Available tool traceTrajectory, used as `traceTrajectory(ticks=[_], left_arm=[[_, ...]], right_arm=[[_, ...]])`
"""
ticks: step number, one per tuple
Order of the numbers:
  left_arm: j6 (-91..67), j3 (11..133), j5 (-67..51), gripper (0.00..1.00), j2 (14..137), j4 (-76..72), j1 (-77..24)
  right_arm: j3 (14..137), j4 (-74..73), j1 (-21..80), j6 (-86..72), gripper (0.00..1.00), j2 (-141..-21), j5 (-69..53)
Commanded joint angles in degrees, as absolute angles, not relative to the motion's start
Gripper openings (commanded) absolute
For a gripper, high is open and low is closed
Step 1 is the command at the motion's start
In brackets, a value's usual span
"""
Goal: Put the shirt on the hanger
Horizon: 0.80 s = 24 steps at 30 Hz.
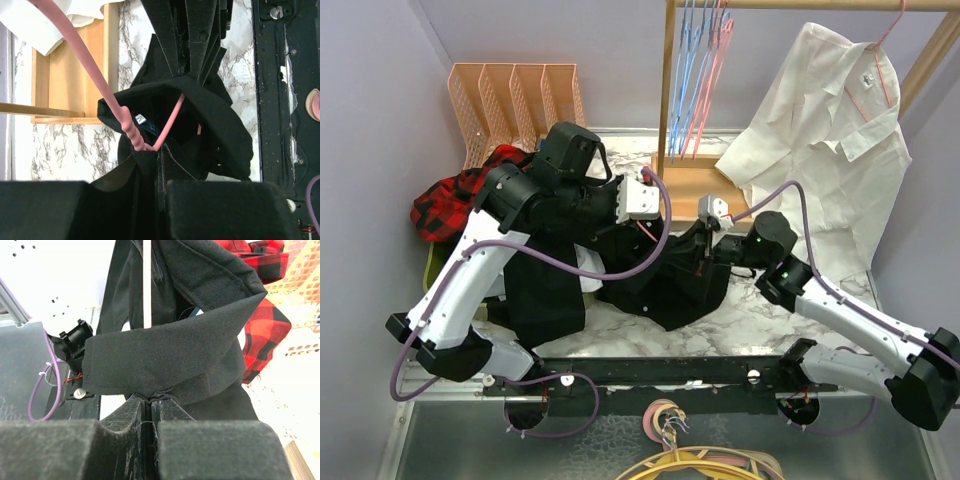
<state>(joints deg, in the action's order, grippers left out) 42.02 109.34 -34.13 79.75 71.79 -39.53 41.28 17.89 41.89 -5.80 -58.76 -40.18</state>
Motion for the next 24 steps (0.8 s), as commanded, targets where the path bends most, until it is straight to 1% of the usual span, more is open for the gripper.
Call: traceTrajectory(ticks=[1, 3, 4, 5, 6, 7, 8, 9, 13, 15, 16, 17, 18, 19, 20, 21, 22, 23, 24], left_arm=[[41.25, 111.83, -38.29, 0.00, 80.85, 70.23, -39.73], [41.30, 112.10, -38.93, 0.00, 81.07, 70.40, -39.73], [41.35, 112.21, -39.06, 0.00, 81.12, 70.41, -39.73], [41.38, 112.29, -39.10, 0.00, 81.25, 70.40, -39.68], [41.32, 112.32, -39.11, 0.00, 81.29, 70.47, -39.64], [41.44, 112.32, -39.07, 0.00, 81.24, 70.49, -39.50], [41.45, 112.32, -39.03, 0.00, 81.23, 70.40, -39.40], [41.37, 112.32, -39.02, 0.00, 81.19, 70.32, -39.26], [40.96, 111.45, -37.35, 0.00, 80.92, 69.58, -38.70], [39.42, 109.44, -32.07, 0.00, 80.40, 67.13, -38.67], [38.42, 108.16, -28.05, 0.03, 80.15, 65.60, -38.67], [37.89, 106.98, -24.65, 0.08, 79.80, 64.45, -38.66], [37.86, 105.82, -21.67, 0.17, 79.45, 63.81, -38.67], [38.05, 104.77, -19.34, 0.34, 78.93, 63.27, -38.67], [38.12, 104.07, -17.68, 0.47, 78.50, 63.12, -38.67], [38.26, 103.51, -16.26, 0.57, 78.15, 63.04, -38.67], [38.25, 103.13, -15.12, 0.71, 77.81, 63.03, -38.67], [38.27, 102.79, -14.17, 0.77, 77.52, 63.20, -38.61], [38.31, 102.55, -13.47, 0.80, 77.39, 63.26, -38.59]], right_arm=[[43.55, 21.17, 42.18, -6.66, 0.08, -61.01, -41.96], [43.39, 21.01, 42.19, -7.01, 0.27, -61.69, -41.42], [42.90, 21.41, 42.19, -7.11, 0.31, -61.97, -41.20], [42.34, 22.29, 42.19, -7.46, 0.31, -62.24, -41.14], [41.72, 23.48, 42.19, -7.99, 0.28, -62.34, -41.22], [41.06, 25.02, 42.15, -8.70, 0.19, -62.45, -41.59], [40.45, 26.29, 42.18, -9.23, 0.06, -62.54, -41.92], [39.95, 26.97, 42.19, -9.72, 0.02, -62.51, -41.65], [37.88, 27.00, 42.19, -10.17, 0.01, -60.43, -36.29], [36.93, 24.89, 42.18, -11.20, 0.01, -58.24, -31.42], [36.72, 22.78, 42.14, -12.19, 0.01, -57.03, -28.46], [36.48, 20.88, 42.17, -13.47, 0.01, -56.02, -25.94], [36.19, 19.36, 42.14, -14.46, 0.01, -54.84, -24.20], [35.42, 18.80, 42.18, -15.47, 0.01, -53.49, -23.15], [34.34, 18.50, 42.13, -16.84, 0.01, -52.18, -21.56], [33.18, 18.12, 42.18, -18.22, 0.01, -50.62, -19.57], [31.85, 17.84, 42.13, -19.50, 0.01, -48.30, -17.65], [30.60, 17.49, 42.18, -20.28, 0.01, -46.68, -16.07], [29.48, 17.20, 42.18, -20.73, 0.01, -44.97, -15.40]])
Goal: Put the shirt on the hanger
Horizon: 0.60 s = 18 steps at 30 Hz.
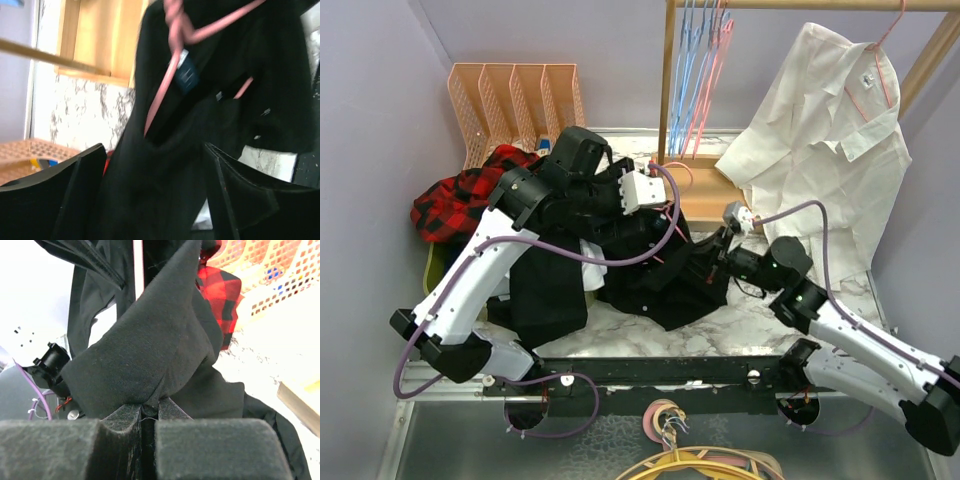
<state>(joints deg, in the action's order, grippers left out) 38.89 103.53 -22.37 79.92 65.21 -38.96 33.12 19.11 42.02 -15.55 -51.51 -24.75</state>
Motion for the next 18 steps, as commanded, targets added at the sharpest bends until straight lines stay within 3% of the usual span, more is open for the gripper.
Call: traceTrajectory(ticks=[1, 10, 14, 18], left_arm=[[38.58, 102.57, -13.04, 0.81, 77.22, 63.58, -38.45], [39.78, 101.90, -3.76, 0.82, 77.24, 62.22, -35.82], [35.14, 103.60, -3.81, 0.92, 77.95, 60.03, -33.59], [29.18, 112.59, -16.71, 0.99, 80.81, 66.15, -31.04]], right_arm=[[28.55, 16.94, 42.19, -20.83, 0.01, -43.44, -15.04], [30.19, 4.15, 42.19, -22.24, 0.01, -31.21, -7.88], [35.24, -6.10, 42.19, -23.29, 0.01, -26.49, -2.17], [36.54, -16.05, 42.19, -25.85, 0.01, -25.00, -2.14]])
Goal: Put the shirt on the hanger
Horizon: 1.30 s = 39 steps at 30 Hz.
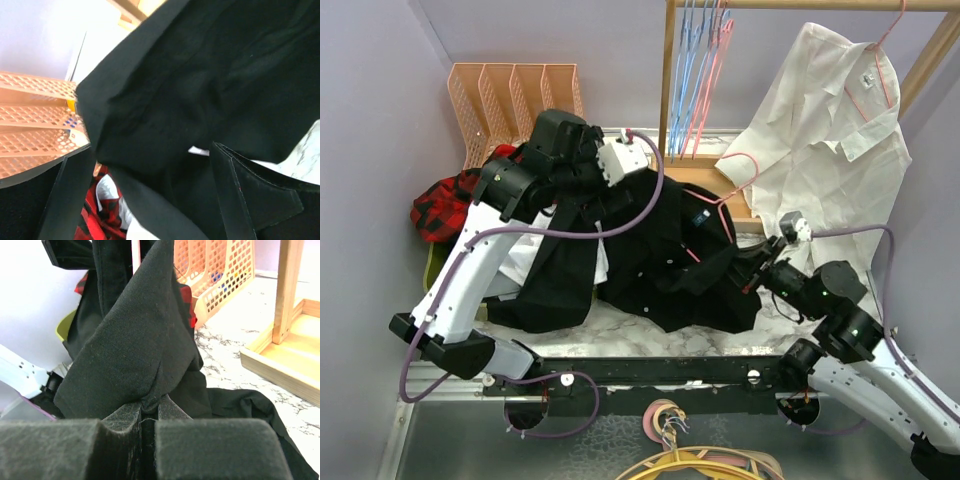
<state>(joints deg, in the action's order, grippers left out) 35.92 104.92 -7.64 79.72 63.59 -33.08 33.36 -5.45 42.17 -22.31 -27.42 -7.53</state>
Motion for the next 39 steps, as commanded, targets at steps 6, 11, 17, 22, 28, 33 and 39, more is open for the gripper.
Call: traceTrajectory(ticks=[6, 11, 17, 22, 28, 33, 39], left_arm=[[27.99, 116.82, -21.72, 0.99, 80.43, 67.54, -29.27], [14.94, 120.15, -11.84, 0.99, 80.51, 60.05, -29.35], [4.62, 123.36, 3.42, 0.99, 81.47, 54.67, -29.36], [4.81, 121.08, 7.25, 0.99, 80.64, 53.11, -27.12], [3.98, 116.54, 5.30, 0.99, 78.94, 52.64, -23.62], [3.40, 117.47, 3.88, 0.99, 78.36, 53.60, -21.39], [2.21, 118.61, 6.66, 0.99, 78.34, 52.65, -19.14]], right_arm=[[30.50, -14.47, 42.18, -33.30, 0.01, -17.07, 4.90], [37.30, -29.00, 42.19, -37.07, 0.01, -21.30, 13.44], [49.36, -48.26, 42.14, -43.17, 0.01, -33.09, 27.21], [61.72, -50.72, 42.14, -37.19, 0.01, -45.47, 38.65], [71.72, -34.26, 33.07, -11.80, 0.01, -54.19, 40.02], [80.62, -32.40, 11.98, -3.91, 0.01, -62.36, 18.06], [88.81, -28.05, 11.56, 1.16, 0.01, -66.17, 16.98]])
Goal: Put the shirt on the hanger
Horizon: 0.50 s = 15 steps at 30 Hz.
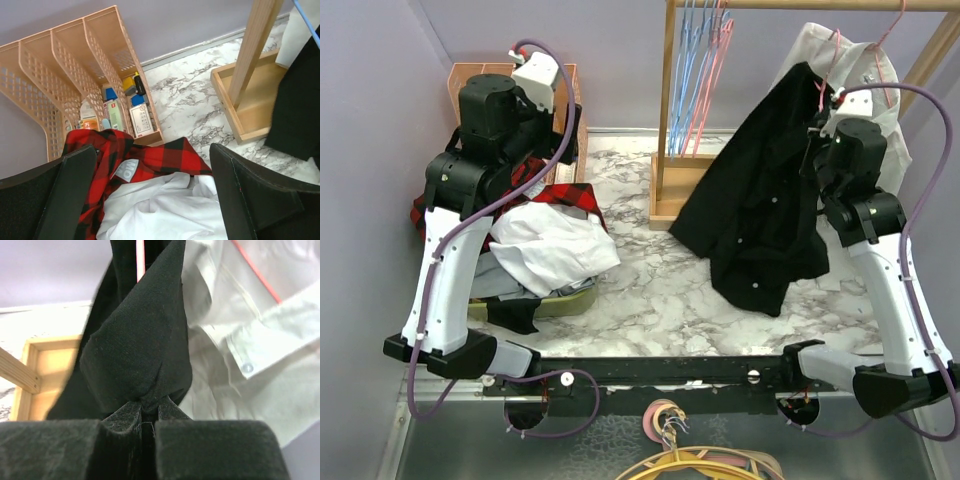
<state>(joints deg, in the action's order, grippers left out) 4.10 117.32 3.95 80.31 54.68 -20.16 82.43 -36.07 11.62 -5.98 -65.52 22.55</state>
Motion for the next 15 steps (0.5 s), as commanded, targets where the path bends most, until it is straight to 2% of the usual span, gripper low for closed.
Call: traceTrajectory(ticks=[1, 5, 9, 15], left_arm=[[2.24, 118.16, 8.54, 0.99, 78.17, 51.61, -18.93], [2.40, 116.32, 18.20, 0.99, 77.97, 47.24, -15.78], [2.77, 116.97, 19.13, 0.99, 77.54, 48.41, -12.45], [2.81, 117.03, 27.10, 0.99, 76.48, 48.30, -10.32]], right_arm=[[89.50, -27.20, 11.55, 1.76, 0.01, -66.52, 16.68], [93.39, -25.51, 11.48, 3.77, 0.01, -69.41, 16.13], [98.12, -25.37, 9.94, 4.27, 0.01, -73.25, 14.08], [104.15, -26.10, 6.34, 2.49, 0.01, -78.95, 9.70]])
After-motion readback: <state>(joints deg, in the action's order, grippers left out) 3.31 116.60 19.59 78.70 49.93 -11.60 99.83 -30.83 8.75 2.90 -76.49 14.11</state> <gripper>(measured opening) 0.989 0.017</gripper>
